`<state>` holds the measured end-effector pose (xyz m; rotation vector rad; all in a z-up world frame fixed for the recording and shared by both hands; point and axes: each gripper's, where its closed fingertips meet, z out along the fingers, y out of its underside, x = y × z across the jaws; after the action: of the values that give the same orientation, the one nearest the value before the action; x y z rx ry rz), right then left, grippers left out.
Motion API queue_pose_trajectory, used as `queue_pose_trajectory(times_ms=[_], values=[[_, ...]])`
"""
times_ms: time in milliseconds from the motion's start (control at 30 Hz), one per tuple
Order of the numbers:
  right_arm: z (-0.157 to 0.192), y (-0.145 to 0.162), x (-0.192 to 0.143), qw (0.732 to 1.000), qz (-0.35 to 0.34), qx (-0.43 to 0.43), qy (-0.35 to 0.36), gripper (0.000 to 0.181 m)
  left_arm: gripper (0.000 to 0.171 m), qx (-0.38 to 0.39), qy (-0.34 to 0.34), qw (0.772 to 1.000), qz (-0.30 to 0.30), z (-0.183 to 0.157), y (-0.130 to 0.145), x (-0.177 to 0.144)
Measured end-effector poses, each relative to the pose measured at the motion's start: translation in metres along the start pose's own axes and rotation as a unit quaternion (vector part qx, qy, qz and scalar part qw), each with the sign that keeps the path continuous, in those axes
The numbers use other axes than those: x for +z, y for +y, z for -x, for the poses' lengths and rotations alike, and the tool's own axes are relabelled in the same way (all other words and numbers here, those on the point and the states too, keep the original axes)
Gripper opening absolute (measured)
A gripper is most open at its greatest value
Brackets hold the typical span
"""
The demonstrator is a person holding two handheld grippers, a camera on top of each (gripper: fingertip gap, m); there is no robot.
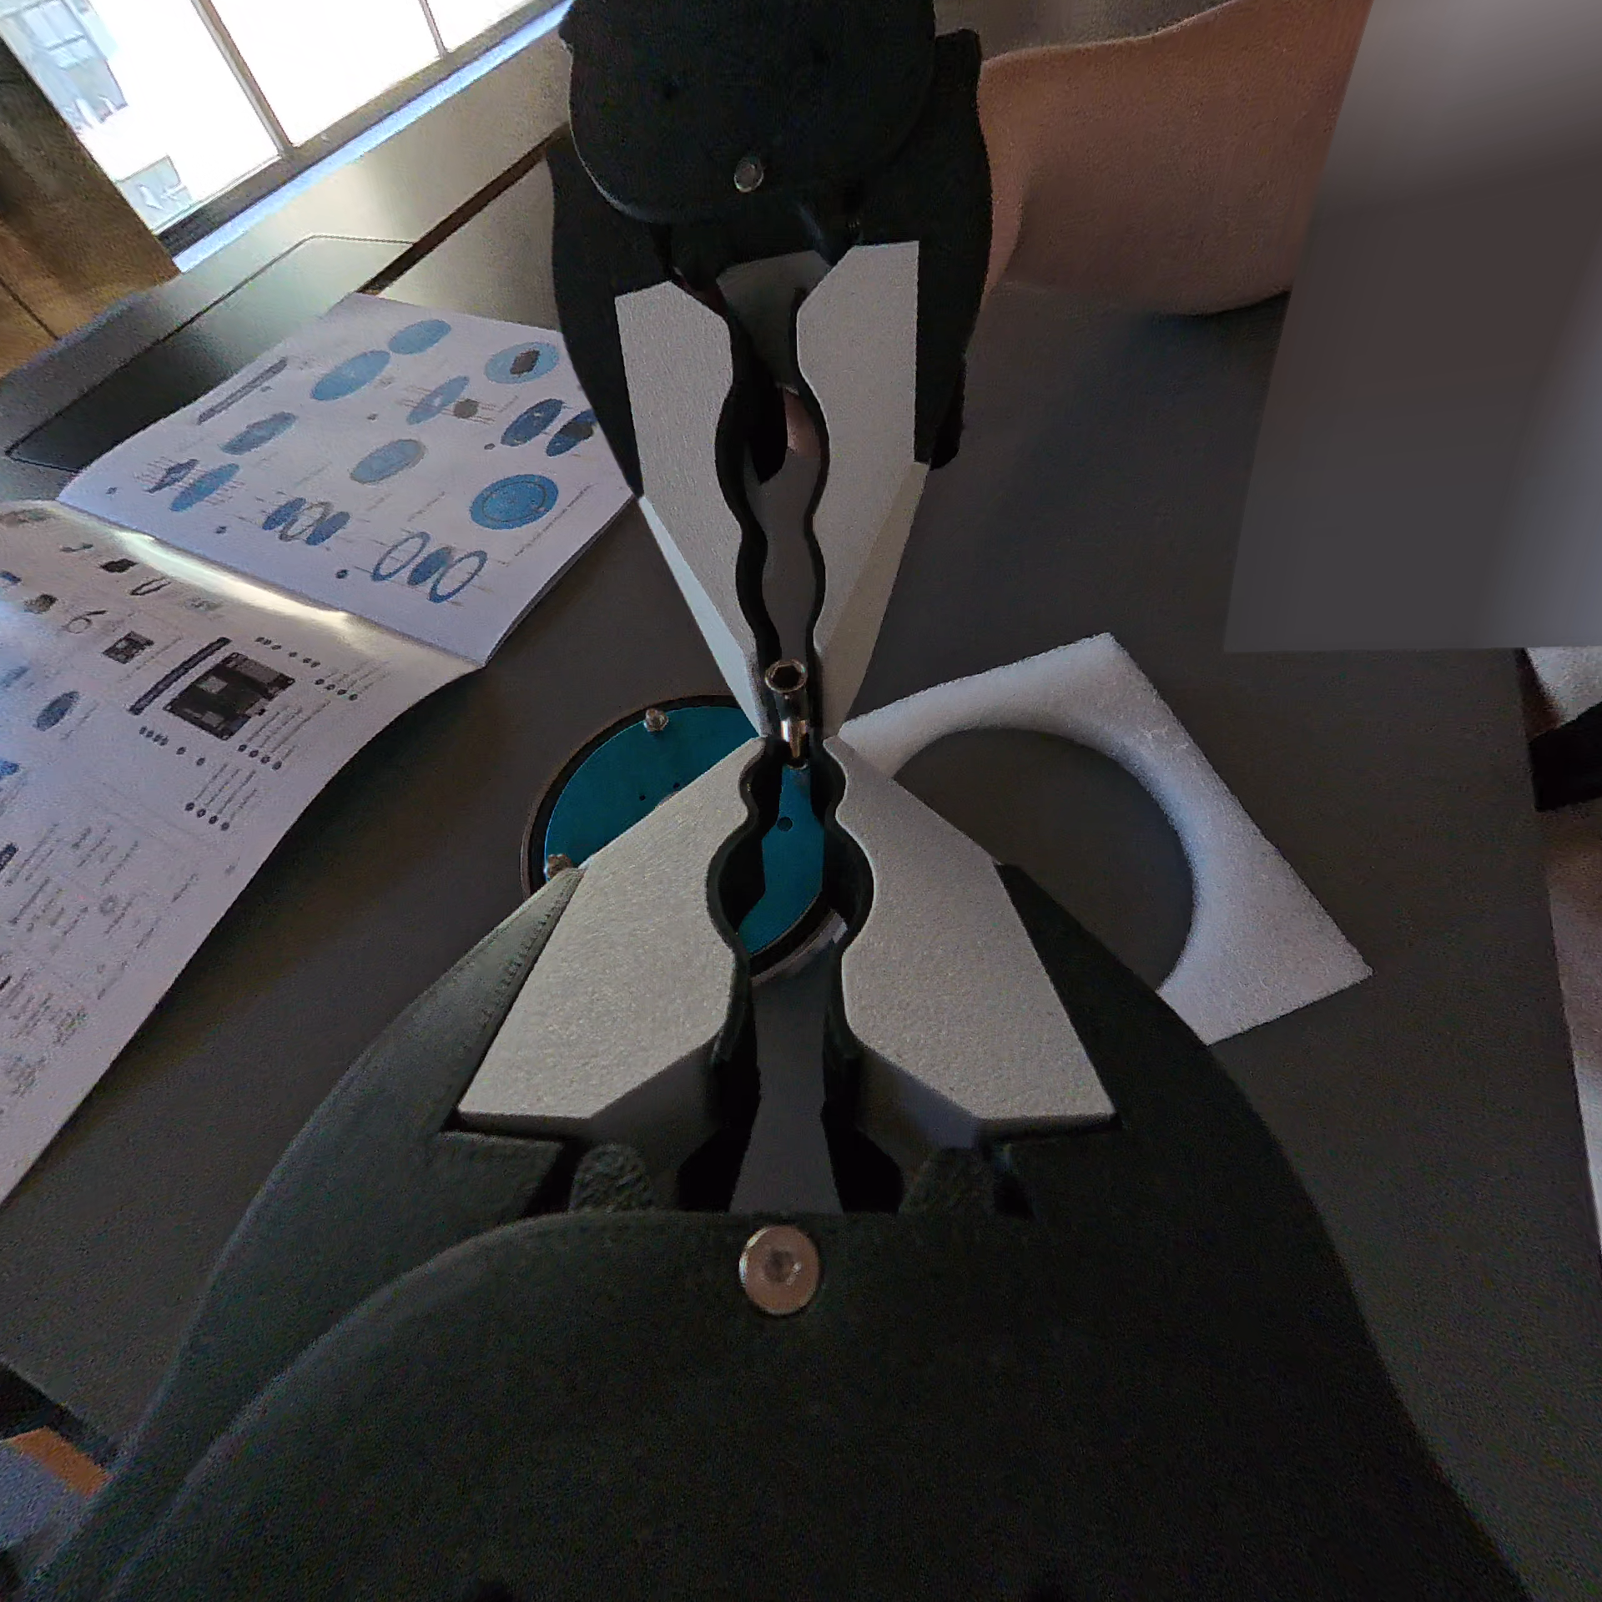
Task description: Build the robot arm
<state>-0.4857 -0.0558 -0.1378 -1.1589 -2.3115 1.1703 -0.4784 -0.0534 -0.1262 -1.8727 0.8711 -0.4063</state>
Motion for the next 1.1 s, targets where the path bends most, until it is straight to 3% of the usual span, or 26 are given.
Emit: queue_pose_trajectory(times_ms=[500,867,1100], values=[[-0.0034,0.0005,-0.0101,0.999,0.005,0.021,0.047,0.006,0.005,0.050,0.015,0.998,0.017,0.0030,0.0010,0.0001],[-0.0020,0.0054,-0.0099,0.990,0.036,0.075,0.113,0.006,0.005,0.099,0.075,0.991,0.044,0.0023,0.0022,0.0024],[-0.0019,0.0051,-0.0096,0.981,0.021,0.114,0.154,0.006,0.006,0.110,0.107,0.988,0.023,0.0030,0.0025,0.0024]])
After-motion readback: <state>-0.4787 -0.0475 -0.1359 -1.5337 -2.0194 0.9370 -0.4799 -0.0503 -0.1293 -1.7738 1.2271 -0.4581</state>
